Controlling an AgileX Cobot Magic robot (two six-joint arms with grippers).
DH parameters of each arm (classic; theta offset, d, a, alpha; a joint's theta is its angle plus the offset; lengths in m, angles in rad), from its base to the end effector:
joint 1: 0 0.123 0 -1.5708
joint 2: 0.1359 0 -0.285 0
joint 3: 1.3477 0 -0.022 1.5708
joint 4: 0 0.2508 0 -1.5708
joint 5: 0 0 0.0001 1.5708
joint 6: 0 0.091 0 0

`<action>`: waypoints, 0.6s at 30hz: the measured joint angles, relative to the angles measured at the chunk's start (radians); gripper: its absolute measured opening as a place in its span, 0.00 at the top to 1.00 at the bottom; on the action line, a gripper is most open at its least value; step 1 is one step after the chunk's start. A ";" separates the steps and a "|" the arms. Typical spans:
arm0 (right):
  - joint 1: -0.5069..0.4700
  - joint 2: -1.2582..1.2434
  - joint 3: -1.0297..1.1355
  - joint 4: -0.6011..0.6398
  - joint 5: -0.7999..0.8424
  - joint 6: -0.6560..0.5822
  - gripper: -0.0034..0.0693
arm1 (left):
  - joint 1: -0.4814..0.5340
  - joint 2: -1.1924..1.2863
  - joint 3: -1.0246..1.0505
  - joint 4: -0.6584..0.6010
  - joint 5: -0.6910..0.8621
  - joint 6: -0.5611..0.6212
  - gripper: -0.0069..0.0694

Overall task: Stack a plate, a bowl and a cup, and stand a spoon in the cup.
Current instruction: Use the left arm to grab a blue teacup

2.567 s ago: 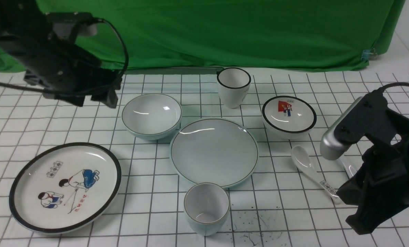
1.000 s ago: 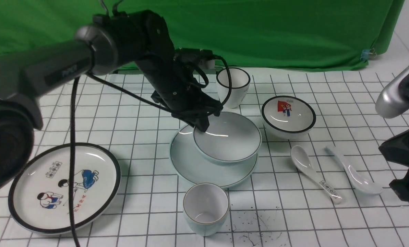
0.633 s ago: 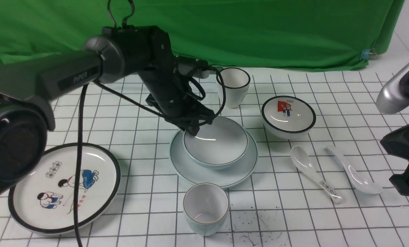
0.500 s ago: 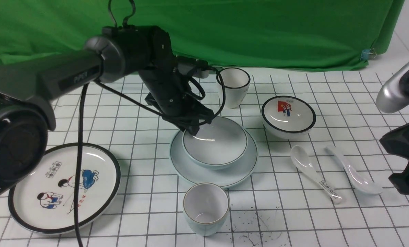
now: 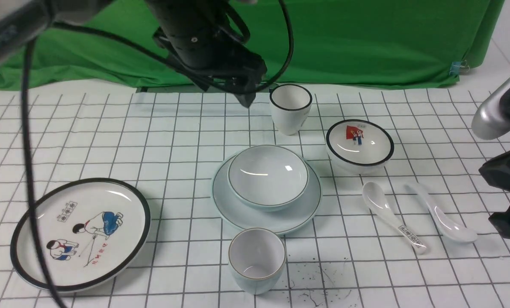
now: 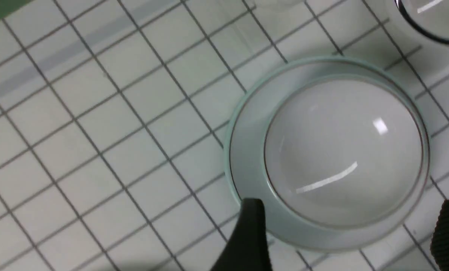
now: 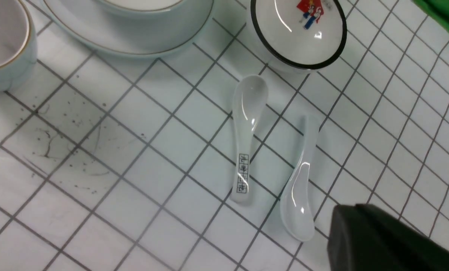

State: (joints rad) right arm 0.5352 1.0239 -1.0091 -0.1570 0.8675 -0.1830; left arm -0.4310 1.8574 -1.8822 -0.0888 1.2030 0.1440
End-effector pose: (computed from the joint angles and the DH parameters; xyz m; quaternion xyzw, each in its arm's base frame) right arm 0.1761 0.0918 0.3602 -0.3471 0.8555 -0.0073 0.3843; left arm 0.3653 -0.1763 0.3524 0.2697 0.9322 -0.0775 0.2286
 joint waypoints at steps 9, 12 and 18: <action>0.000 0.000 0.000 -0.001 0.002 0.005 0.90 | -0.155 -0.197 0.531 0.016 -0.167 -0.084 0.18; 0.000 0.000 0.000 -0.001 0.012 0.007 0.90 | -0.171 -0.191 0.656 0.009 -0.293 -0.121 0.18; 0.000 0.000 0.000 -0.002 0.021 0.013 0.90 | -0.176 -0.147 0.761 -0.036 -0.487 -0.144 0.20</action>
State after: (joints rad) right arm 0.5352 1.0239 -1.0091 -0.1591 0.8881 -0.1696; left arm -0.6070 1.7107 -1.1213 -0.1253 0.7159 0.0000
